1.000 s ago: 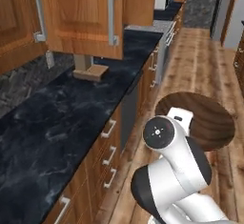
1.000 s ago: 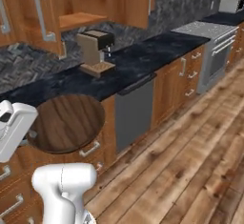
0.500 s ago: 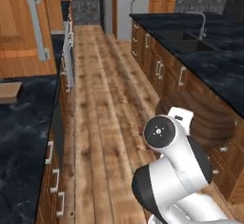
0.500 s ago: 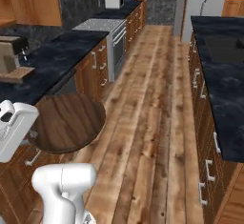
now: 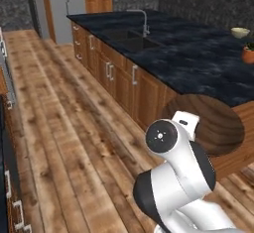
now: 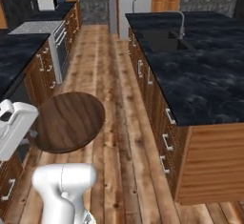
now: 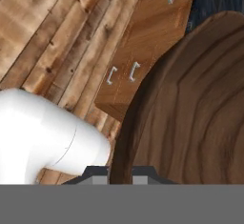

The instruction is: Pick up the bowls from the cabinet and place each bowl in front of a stool on the dining counter.

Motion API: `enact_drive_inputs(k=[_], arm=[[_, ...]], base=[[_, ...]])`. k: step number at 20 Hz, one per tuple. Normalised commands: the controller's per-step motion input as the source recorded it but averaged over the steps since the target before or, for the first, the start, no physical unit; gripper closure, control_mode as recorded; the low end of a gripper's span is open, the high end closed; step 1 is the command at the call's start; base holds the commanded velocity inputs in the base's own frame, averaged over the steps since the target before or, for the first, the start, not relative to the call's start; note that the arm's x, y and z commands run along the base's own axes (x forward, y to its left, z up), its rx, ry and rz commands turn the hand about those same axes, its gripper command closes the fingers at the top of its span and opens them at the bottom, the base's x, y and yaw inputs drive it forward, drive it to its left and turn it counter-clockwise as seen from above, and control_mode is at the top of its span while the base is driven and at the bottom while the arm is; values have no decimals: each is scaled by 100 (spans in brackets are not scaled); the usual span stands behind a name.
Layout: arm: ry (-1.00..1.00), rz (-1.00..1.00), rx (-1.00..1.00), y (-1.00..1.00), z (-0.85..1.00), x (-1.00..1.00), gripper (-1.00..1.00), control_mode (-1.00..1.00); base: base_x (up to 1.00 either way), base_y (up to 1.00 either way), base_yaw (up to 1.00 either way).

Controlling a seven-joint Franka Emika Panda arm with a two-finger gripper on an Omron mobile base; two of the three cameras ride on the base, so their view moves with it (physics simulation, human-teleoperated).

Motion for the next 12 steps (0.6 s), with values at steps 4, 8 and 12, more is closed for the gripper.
enact_drive_inputs(k=[4,8,12], arm=[[0,0,0,0,0,0,100,100],[0,0,0,0,0,0,100,100],[0,0,0,0,0,0,100,100]], base=[[0,-93,-1],[0,-100,0],[0,-100,0]])
